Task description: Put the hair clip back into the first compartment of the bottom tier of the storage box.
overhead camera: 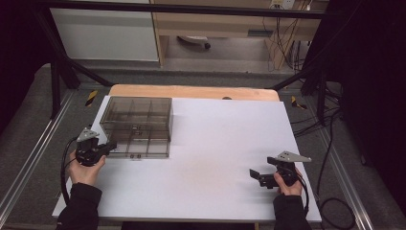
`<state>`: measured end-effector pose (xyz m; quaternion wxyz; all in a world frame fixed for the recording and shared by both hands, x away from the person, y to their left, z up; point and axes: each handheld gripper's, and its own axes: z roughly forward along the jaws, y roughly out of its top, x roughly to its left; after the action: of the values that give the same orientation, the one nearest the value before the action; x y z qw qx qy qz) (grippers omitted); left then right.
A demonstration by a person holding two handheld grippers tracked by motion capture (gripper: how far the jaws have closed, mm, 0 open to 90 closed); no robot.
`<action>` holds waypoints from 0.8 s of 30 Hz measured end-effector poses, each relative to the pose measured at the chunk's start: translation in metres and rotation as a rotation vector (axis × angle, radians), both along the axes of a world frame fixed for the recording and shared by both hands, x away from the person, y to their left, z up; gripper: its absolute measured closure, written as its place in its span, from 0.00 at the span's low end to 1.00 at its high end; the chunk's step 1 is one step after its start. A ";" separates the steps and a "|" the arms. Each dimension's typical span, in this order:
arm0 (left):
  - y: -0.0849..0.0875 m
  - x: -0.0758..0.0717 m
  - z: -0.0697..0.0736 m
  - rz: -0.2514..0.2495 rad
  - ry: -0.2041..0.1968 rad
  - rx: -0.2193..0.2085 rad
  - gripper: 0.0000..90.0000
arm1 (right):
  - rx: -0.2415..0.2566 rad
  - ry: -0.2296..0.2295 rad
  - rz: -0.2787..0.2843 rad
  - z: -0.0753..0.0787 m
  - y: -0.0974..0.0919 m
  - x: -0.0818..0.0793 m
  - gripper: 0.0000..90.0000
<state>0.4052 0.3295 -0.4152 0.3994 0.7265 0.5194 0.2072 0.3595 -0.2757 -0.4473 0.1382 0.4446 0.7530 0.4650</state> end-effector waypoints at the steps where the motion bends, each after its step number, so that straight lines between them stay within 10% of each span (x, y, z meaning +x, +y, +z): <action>1: 0.000 0.001 -0.001 0.002 0.000 0.002 0.99 | 0.000 0.000 0.000 0.000 0.000 0.000 0.02; 24: 0.004 0.014 -0.016 0.011 0.016 0.028 0.99 | -0.001 0.002 0.000 0.000 0.000 0.000 0.02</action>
<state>0.4192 0.3334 -0.4309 0.3838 0.7309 0.5234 0.2110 0.3595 -0.2755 -0.4473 0.1377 0.4449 0.7532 0.4644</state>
